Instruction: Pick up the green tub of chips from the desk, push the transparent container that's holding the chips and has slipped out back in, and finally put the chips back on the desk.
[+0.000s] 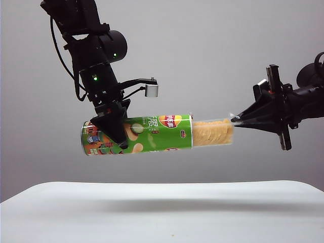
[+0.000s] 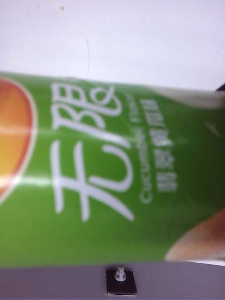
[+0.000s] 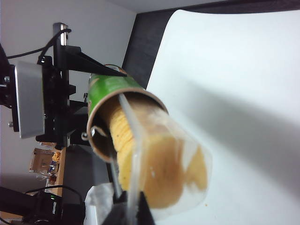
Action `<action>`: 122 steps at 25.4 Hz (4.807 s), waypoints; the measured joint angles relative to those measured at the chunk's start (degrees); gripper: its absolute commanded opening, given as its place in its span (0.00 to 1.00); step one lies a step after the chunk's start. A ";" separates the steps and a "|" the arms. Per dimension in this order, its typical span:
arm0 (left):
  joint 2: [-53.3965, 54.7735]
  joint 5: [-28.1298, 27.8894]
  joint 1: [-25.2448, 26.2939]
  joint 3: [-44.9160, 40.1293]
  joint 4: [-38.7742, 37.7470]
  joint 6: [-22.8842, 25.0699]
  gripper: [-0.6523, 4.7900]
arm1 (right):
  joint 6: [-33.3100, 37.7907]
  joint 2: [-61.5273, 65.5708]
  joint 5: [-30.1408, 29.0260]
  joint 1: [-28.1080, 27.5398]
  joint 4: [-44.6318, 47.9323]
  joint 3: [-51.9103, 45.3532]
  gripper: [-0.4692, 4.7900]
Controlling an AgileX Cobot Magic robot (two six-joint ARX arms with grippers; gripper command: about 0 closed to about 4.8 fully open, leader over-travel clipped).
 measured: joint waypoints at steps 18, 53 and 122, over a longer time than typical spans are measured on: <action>-0.02 -1.46 -3.21 -0.44 0.22 -1.81 0.56 | 0.63 0.00 2.03 5.03 0.20 0.00 0.08; -0.52 6.45 -8.04 0.07 8.72 -12.28 0.57 | 13.53 -0.26 -10.19 5.03 13.94 0.11 0.08; 1.18 -11.43 1.86 -4.24 -6.58 -20.33 1.00 | -25.97 -25.24 27.47 4.55 -28.11 -1.79 0.07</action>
